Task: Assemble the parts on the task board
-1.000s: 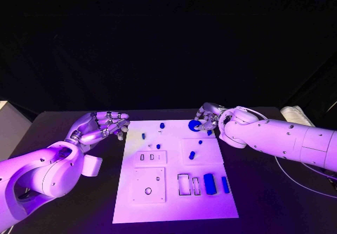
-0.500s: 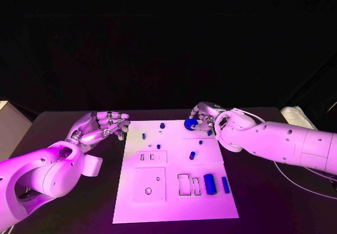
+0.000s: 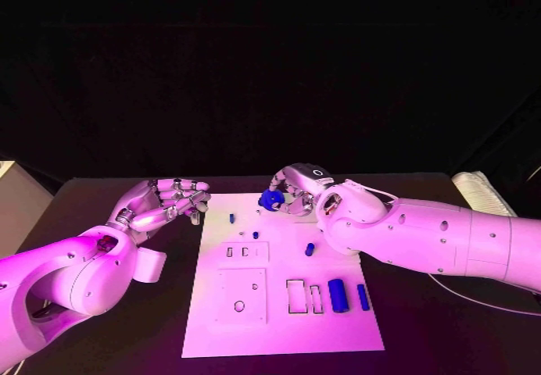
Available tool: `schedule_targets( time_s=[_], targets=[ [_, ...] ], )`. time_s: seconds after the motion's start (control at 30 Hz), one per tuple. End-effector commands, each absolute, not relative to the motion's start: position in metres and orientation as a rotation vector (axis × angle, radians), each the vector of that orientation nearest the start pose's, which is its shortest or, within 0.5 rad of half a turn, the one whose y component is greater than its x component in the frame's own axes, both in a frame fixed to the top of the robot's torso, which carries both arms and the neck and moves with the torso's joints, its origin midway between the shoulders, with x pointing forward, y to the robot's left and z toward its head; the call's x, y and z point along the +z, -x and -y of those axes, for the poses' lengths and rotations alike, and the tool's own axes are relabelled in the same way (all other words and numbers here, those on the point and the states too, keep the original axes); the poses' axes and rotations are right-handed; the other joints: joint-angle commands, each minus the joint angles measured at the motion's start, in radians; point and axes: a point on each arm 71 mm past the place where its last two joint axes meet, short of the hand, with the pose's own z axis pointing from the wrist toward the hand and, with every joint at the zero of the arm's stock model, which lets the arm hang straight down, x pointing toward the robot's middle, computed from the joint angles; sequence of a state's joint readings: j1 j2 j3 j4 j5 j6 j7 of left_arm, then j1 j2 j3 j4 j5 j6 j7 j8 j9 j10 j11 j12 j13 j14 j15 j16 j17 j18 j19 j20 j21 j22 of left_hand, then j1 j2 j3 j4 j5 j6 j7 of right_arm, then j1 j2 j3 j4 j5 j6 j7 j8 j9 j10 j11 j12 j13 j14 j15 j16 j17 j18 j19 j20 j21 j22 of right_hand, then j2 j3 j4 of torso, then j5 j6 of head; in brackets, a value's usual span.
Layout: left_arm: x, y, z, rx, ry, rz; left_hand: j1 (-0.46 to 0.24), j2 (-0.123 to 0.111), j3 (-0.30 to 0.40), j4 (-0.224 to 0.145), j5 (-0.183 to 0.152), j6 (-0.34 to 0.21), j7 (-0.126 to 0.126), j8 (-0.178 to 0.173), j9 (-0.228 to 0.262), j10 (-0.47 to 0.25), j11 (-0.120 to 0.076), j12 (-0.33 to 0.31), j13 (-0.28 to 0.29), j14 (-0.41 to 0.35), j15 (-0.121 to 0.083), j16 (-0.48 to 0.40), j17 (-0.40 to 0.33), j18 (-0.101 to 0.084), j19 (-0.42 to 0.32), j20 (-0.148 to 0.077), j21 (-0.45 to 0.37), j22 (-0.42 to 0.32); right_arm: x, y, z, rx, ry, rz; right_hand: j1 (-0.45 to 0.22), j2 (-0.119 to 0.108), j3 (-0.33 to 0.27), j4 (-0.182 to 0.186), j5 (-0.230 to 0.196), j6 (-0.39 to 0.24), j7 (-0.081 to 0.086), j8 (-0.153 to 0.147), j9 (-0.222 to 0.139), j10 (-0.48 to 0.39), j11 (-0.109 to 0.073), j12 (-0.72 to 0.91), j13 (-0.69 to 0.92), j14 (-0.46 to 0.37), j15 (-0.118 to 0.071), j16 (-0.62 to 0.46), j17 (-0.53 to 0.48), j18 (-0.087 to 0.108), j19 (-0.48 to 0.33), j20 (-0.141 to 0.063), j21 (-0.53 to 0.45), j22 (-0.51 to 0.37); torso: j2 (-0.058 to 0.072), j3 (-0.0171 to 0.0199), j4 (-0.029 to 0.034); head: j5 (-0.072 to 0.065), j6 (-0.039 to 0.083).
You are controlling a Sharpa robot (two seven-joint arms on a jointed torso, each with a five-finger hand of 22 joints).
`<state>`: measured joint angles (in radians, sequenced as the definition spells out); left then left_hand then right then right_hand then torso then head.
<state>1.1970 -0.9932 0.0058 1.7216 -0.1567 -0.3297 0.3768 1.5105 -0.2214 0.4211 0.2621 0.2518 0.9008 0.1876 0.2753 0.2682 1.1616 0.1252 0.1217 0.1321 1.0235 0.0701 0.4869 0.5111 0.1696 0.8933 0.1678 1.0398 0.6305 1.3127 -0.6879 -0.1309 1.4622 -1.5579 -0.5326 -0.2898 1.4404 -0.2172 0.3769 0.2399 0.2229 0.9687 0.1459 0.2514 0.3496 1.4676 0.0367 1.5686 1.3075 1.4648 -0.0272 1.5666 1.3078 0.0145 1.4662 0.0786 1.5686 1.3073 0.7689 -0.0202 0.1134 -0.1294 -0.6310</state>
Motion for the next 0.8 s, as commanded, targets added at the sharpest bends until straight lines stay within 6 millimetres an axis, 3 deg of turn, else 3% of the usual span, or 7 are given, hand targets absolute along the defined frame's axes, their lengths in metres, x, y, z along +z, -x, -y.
schedule_targets(
  time_s=[0.03, 0.4, 0.8],
  targets=[
    [-0.143, -0.454, -0.218, -1.591, 0.915, -1.438, 0.0, -0.004, 0.006, -0.002, -0.005, -0.007, -0.001, 0.006, 0.002, -0.006, -0.001, 0.006, 0.001, 0.009, 0.0, -0.005, 0.002, 0.014, -0.009, 0.001, 0.004, 0.001, -0.151, -0.505, 0.138, 0.529, 0.188, -1.394, -0.015, -0.002, 0.005, 0.001, -0.004, 0.076, -0.038, 0.013, 0.011, 0.103, -0.005, 0.002, 0.263, 0.106, -0.009, 0.004, 0.263, -0.015, 0.105, -0.008, 0.002, 0.264, 0.001, -0.0001, 0.0022, 0.002, -0.001],
    [-0.143, -0.454, -0.216, -1.594, 0.914, -1.44, 0.0, -0.004, 0.006, -0.002, -0.005, -0.007, -0.001, 0.006, 0.002, -0.006, -0.001, 0.006, 0.001, 0.009, 0.0, -0.005, 0.002, 0.014, -0.009, 0.001, 0.004, 0.001, -0.168, -0.51, 0.116, 0.521, 0.21, -1.432, -0.02, -0.004, 0.005, 0.003, -0.007, 0.073, -0.037, 0.012, 0.01, 0.103, -0.005, 0.002, 0.263, 0.106, -0.009, 0.004, 0.263, -0.015, 0.105, -0.008, 0.002, 0.264, 0.002, 0.0005, 0.001, 0.009, -0.005],
    [-0.143, -0.455, -0.216, -1.593, 0.914, -1.44, 0.0, -0.004, 0.006, -0.002, -0.005, -0.007, -0.001, 0.006, 0.002, -0.006, -0.001, 0.006, 0.001, 0.009, 0.0, -0.005, 0.002, 0.014, -0.009, 0.001, 0.004, 0.001, -0.178, -0.515, 0.11, 0.5, 0.218, -1.466, -0.029, -0.006, 0.006, 0.005, -0.01, 0.068, -0.035, 0.008, 0.009, 0.103, -0.004, 0.002, 0.263, 0.106, -0.008, 0.004, 0.263, -0.015, 0.105, -0.008, 0.002, 0.264, 0.001, 0.0018, -0.0019, 0.015, -0.01]
  ],
)
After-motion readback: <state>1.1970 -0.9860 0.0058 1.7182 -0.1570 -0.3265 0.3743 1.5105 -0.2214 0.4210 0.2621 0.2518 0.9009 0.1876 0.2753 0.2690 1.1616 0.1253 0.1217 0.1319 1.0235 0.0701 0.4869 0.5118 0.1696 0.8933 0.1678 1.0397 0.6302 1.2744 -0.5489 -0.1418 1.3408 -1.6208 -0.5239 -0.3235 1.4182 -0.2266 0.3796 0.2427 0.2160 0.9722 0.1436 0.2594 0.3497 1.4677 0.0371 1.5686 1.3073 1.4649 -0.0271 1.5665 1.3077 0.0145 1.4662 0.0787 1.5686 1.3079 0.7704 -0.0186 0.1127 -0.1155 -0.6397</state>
